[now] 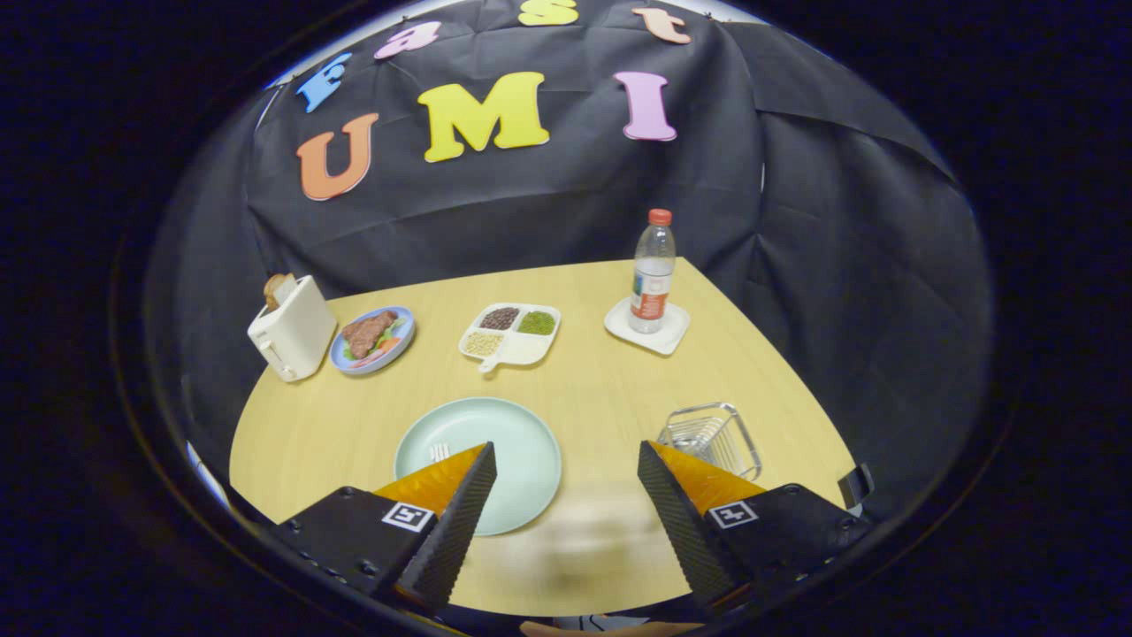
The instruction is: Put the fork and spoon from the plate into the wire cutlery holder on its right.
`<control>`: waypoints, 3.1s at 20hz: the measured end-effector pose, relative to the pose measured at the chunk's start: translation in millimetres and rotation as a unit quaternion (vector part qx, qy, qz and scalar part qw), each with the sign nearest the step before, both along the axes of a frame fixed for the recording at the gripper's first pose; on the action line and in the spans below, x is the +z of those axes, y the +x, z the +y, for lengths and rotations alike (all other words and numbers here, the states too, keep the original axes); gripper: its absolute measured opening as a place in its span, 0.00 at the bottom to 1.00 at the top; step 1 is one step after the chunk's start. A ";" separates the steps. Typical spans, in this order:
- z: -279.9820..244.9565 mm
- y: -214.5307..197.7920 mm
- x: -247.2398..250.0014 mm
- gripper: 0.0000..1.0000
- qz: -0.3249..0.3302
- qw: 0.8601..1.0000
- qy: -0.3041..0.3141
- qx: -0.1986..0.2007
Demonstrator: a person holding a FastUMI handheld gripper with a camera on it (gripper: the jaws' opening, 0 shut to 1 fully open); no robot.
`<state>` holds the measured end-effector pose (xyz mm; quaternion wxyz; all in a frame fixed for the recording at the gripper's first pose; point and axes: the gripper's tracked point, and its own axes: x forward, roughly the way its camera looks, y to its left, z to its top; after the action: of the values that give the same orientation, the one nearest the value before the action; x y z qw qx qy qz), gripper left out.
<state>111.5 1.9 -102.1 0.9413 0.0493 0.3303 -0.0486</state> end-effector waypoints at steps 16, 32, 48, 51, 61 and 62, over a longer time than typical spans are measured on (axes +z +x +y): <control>104.6 21.5 -86.1 0.96 0.090 0.994 0.002 0.067; 120.5 32.5 -146.9 0.51 0.175 0.982 0.002 0.072; 114.1 29.9 -113.6 0.00 0.151 0.985 0.017 0.080; 104.5 27.7 -98.8 0.00 0.140 0.987 0.024 0.079; 23.9 18.2 -34.1 0.00 0.096 0.994 0.034 0.047; 13.2 16.6 -27.6 0.00 0.090 0.994 0.034 0.041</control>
<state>128.1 15.2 -129.6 0.9067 0.0631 0.4171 -0.0029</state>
